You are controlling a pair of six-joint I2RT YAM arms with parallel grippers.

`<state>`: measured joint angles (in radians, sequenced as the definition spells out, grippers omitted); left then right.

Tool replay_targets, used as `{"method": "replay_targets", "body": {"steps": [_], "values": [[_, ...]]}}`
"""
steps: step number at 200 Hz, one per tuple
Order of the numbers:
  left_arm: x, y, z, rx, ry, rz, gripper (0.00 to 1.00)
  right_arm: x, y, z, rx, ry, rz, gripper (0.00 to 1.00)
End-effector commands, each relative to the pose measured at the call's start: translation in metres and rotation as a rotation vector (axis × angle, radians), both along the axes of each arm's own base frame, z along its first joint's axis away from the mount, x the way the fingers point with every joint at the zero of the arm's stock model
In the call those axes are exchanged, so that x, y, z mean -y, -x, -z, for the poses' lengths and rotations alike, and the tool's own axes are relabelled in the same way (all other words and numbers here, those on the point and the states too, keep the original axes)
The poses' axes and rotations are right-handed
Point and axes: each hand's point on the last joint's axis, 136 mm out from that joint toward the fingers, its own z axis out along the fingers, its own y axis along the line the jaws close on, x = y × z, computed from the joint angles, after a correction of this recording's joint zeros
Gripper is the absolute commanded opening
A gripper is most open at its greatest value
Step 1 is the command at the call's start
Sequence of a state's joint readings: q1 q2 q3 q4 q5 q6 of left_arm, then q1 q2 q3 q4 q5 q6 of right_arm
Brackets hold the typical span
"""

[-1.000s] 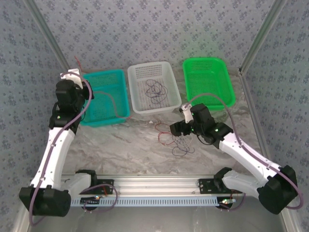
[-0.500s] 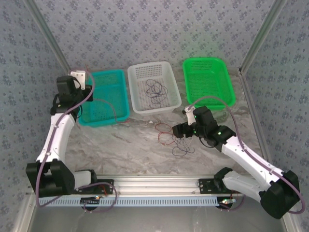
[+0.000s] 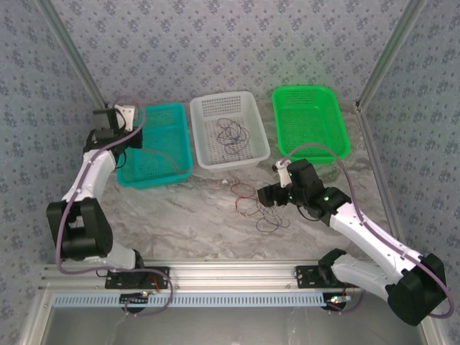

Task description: Untangle the cables

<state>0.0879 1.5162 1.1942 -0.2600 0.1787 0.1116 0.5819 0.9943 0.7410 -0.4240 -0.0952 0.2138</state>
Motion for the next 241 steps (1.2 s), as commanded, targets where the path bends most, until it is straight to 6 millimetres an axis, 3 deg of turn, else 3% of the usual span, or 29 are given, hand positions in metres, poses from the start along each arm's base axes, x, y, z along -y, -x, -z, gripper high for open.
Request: {"method": "replay_targets", "body": {"steps": [1, 33, 50, 59, 72, 98, 119, 142, 161, 177, 241], "values": [[-0.007, -0.016, -0.006, 0.006, -0.022, -0.02, 0.07, 0.009, 0.004, 0.007, -0.023, 0.016, 0.034, 0.84], [-0.013, -0.028, 0.008, -0.024, -0.068, -0.022, 0.07, 0.011, 0.003, 0.008, -0.025, 0.02, 0.048, 0.84], [-0.007, -0.029, 0.017, -0.062, -0.04, 0.005, 0.12, 0.01, 0.001, 0.007, -0.022, 0.012, 0.054, 0.84], [-0.004, -0.028, 0.023, -0.084, -0.028, 0.016, 0.21, 0.009, -0.001, 0.007, -0.021, 0.01, 0.056, 0.84], [-0.002, -0.025, 0.033, -0.113, -0.026, 0.013, 0.44, 0.008, -0.002, 0.006, -0.024, 0.01, 0.055, 0.84], [0.001, -0.012, 0.041, -0.143, -0.013, -0.027, 0.67, 0.013, -0.003, 0.009, -0.026, 0.046, 0.065, 0.86], [-0.003, -0.003, 0.033, -0.122, -0.025, -0.089, 0.8, 0.018, -0.003, 0.013, -0.032, 0.066, 0.073, 0.86], [0.005, 0.003, 0.01, -0.078, -0.019, -0.095, 0.92, 0.029, -0.004, 0.024, -0.084, 0.09, 0.125, 0.88], [0.025, 0.01, -0.009, -0.03, -0.001, -0.068, 0.94, 0.043, -0.005, 0.041, -0.186, 0.1, 0.198, 0.86], [0.053, 0.019, -0.018, 0.008, 0.014, -0.013, 0.95, 0.042, -0.001, 0.053, -0.25, 0.087, 0.191, 0.82], [0.18, 0.079, -0.003, 0.05, 0.124, 0.301, 0.97, 0.029, 0.001, 0.064, -0.287, 0.054, 0.148, 0.78]]}}
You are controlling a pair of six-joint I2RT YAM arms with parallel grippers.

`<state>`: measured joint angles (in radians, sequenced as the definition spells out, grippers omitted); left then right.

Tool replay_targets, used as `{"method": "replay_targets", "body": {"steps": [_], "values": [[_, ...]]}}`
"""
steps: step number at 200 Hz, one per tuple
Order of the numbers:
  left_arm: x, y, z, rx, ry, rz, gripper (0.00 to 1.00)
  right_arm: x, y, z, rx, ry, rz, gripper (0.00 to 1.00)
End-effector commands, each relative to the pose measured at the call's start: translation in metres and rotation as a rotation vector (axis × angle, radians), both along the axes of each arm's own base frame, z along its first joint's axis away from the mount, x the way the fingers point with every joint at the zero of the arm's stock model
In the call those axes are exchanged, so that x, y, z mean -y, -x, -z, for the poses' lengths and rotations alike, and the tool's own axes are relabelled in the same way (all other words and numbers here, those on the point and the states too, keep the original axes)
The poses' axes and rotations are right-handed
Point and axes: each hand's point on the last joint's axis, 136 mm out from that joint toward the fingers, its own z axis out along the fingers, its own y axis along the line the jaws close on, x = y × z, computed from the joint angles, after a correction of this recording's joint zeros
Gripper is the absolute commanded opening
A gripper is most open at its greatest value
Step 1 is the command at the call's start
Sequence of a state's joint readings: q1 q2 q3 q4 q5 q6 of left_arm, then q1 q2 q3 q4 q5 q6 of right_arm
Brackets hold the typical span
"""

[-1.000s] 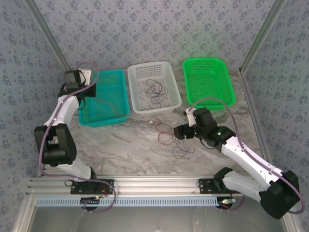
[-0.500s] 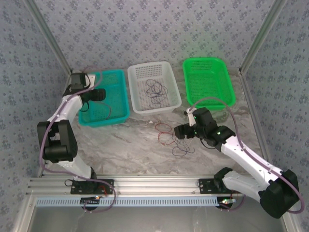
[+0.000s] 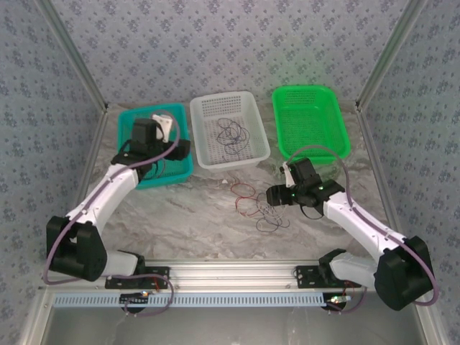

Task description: Untangle the cables

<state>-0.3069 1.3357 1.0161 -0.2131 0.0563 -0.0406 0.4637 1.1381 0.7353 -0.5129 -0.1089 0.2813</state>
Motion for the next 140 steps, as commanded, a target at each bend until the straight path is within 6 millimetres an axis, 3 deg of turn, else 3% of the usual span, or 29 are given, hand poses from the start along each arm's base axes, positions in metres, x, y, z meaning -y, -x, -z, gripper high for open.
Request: {"method": "replay_targets", "body": {"steps": [1, 30, 63, 89, 104, 127, 140], "values": [[0.039, 0.02, 0.0, 0.018, 0.074, 0.101, 0.97, -0.007, 0.006, 0.008, -0.045, -0.027, -0.008, 0.78], [0.078, 0.048, 0.019, -0.014, 0.028, 0.218, 0.96, -0.018, 0.005, 0.019, -0.068, -0.033, -0.028, 0.77], [0.105, 0.061, 0.043, -0.099, 0.048, 0.262, 0.91, -0.036, 0.005, 0.034, -0.085, 0.002, -0.073, 0.78], [0.119, 0.066, 0.059, -0.152, 0.038, 0.268, 0.88, -0.032, 0.006, 0.052, -0.138, 0.085, -0.054, 0.76], [0.128, 0.068, 0.068, -0.183, 0.039, 0.272, 0.87, -0.024, 0.007, 0.059, -0.155, 0.127, -0.041, 0.68], [0.141, 0.072, 0.078, -0.21, 0.03, 0.284, 0.86, -0.01, 0.01, 0.065, -0.169, 0.19, -0.022, 0.38], [0.145, 0.071, 0.081, -0.21, 0.029, 0.273, 0.86, -0.002, 0.01, 0.065, -0.172, 0.215, 0.003, 0.31]]}}
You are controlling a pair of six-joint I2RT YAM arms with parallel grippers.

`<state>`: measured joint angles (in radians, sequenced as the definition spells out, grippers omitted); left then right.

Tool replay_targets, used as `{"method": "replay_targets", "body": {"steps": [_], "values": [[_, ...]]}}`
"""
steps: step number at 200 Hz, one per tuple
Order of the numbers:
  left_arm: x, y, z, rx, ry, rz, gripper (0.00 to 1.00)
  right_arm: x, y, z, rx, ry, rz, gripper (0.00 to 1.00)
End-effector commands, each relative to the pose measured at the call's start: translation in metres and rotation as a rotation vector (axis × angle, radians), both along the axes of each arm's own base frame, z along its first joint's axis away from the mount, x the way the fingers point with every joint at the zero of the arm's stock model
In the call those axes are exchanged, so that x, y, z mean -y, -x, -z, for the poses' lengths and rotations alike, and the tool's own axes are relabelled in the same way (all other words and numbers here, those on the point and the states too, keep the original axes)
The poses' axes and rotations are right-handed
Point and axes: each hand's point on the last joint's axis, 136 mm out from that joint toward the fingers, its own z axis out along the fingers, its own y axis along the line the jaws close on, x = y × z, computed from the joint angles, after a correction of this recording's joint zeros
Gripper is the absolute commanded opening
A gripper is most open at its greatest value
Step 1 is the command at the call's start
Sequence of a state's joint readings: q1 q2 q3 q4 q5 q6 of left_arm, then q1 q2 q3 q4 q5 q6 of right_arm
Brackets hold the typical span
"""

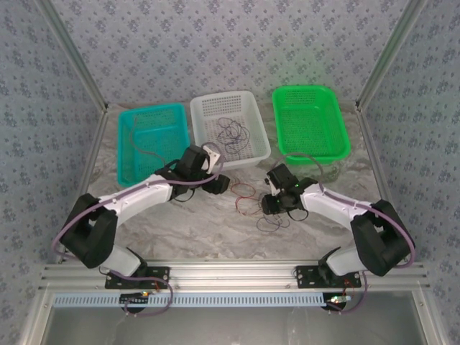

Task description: Untangle the cables

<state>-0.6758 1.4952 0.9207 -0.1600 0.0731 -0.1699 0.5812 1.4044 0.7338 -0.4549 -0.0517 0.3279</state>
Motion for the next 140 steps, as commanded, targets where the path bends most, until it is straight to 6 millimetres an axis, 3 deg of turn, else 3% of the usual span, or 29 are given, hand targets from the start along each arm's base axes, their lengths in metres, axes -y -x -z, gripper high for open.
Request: {"method": "replay_targets", "body": {"steps": [1, 45, 52, 65, 73, 98, 140], "values": [[0.014, -0.008, -0.012, 0.021, 0.033, -0.027, 0.86, 0.02, -0.002, -0.002, 0.003, 0.087, 0.049, 0.31], [0.022, -0.006, -0.001, -0.037, 0.035, -0.069, 0.83, 0.014, -0.007, -0.028, 0.09, 0.008, 0.046, 0.38], [0.023, -0.004, 0.001, -0.051, 0.032, -0.074, 0.83, 0.01, -0.008, -0.034, 0.11, -0.016, 0.038, 0.45], [0.027, 0.002, 0.006, -0.078, 0.024, -0.091, 0.83, 0.006, -0.009, -0.044, 0.146, -0.045, 0.024, 0.68], [0.03, 0.006, 0.009, -0.093, 0.02, -0.106, 0.83, 0.005, -0.011, -0.049, 0.167, -0.053, 0.023, 0.75], [0.038, 0.013, 0.024, -0.172, 0.031, -0.17, 0.81, 0.004, -0.015, -0.061, 0.206, -0.068, 0.028, 0.77], [0.049, 0.019, 0.045, -0.298, 0.034, -0.264, 0.63, 0.007, -0.017, -0.063, 0.222, -0.056, 0.037, 0.78]]}}
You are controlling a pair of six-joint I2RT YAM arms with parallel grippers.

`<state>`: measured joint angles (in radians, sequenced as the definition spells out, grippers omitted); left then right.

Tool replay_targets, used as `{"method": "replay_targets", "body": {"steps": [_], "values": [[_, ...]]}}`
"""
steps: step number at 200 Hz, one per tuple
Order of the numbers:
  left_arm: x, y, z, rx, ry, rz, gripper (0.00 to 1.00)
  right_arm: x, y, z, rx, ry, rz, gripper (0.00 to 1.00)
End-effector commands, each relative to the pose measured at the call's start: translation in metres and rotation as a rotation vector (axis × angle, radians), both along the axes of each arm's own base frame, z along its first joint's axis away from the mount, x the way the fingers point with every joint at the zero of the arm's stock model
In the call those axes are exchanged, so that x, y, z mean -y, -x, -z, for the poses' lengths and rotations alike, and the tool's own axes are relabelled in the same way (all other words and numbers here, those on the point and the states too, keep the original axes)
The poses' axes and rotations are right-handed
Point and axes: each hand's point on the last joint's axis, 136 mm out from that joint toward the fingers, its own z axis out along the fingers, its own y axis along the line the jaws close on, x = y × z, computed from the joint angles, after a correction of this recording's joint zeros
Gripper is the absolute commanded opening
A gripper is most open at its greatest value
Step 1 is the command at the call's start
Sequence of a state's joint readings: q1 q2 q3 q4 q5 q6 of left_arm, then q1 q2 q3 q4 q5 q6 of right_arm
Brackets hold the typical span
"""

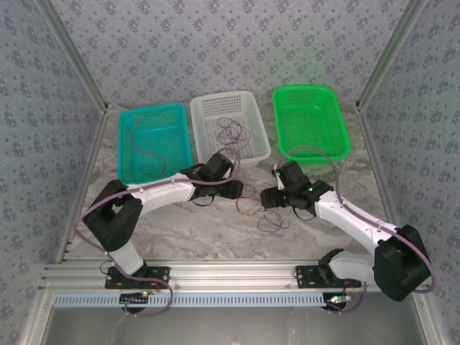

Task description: Untangle the cables

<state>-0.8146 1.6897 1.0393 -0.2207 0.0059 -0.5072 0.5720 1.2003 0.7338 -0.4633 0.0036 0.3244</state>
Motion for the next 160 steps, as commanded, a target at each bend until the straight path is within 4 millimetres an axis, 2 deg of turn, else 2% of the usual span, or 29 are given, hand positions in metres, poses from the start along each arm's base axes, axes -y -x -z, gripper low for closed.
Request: {"method": "replay_targets", "body": {"steps": [1, 73, 108, 160], "values": [[0.004, 0.001, 0.005, -0.083, 0.013, -0.1, 0.63, 0.001, -0.004, -0.007, 0.03, 0.008, 0.009, 0.78], [0.015, 0.004, 0.035, -0.237, 0.006, -0.212, 0.63, 0.003, -0.001, -0.002, 0.028, 0.016, 0.002, 0.79], [0.019, 0.006, 0.046, -0.282, -0.005, -0.216, 0.57, 0.008, 0.001, -0.004, 0.04, 0.018, 0.009, 0.8], [0.003, 0.016, 0.066, -0.312, -0.066, -0.262, 0.55, 0.018, 0.004, -0.005, 0.057, 0.014, 0.037, 0.81]]}}
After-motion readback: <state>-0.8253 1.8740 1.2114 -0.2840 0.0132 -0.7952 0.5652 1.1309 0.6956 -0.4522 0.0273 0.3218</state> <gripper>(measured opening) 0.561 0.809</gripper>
